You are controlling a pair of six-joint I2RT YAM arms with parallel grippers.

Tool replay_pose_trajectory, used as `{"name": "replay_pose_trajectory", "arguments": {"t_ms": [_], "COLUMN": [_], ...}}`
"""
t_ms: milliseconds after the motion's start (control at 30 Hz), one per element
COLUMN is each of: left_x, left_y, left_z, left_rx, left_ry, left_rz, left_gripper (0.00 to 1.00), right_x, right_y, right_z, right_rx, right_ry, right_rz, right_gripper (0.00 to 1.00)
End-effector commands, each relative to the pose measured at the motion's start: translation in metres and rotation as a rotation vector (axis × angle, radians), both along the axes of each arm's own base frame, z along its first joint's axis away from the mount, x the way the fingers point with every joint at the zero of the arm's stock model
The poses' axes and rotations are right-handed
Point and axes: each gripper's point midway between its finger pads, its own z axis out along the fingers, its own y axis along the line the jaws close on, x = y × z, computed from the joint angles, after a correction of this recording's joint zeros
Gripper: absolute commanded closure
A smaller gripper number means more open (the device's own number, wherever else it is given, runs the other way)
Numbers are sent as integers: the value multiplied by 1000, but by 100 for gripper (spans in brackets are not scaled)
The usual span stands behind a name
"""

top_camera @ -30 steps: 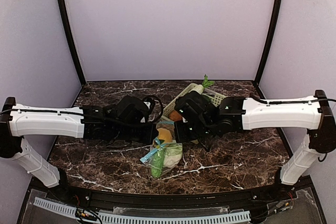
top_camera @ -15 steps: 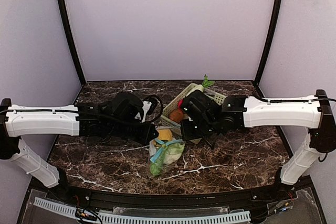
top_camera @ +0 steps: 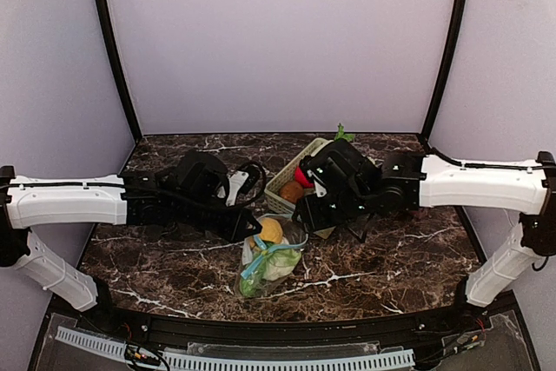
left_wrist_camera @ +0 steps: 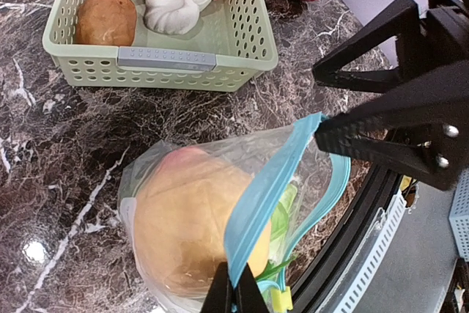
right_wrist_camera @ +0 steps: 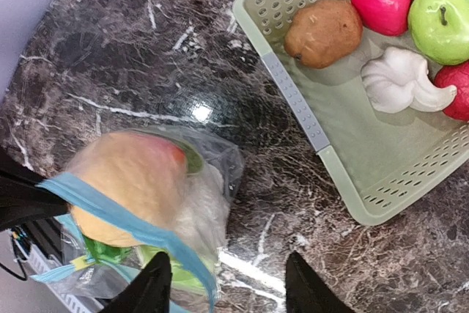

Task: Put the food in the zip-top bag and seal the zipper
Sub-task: Adjust the zipper food storage bag at the center of the board.

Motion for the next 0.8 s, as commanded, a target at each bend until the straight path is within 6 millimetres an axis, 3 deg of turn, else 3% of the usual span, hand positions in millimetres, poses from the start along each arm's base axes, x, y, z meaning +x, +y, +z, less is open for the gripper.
{"name": "replay_pose_trajectory", "arguments": {"t_ms": [0,100,200,300,567,767], "left_x": [-1,1,1,1,2,2], "left_y": [-4,-6,-7,-4,7,11], "left_z": [10,12,11,8,0,-3], "left_rx": [-101,-128,-137,-135,-142,-141], "left_ry": [47,56,66,73,105,110], "left_rz": [42,50,49,52,60,40], "left_gripper": [99,99,99,99,99,99], "right_x": [-14,-25,-37,-46,-42,-23], "right_y": [11,19,35,50,73,64], "right_z": [64,80,79,65,23,-8], "right_rx": [170,258,352,388,339,230], "right_ry": [-53,-54,-5,63,144,149], "right_rz": [69,100,146,180,157,8], "right_gripper": [43,46,52,55,56,45]}}
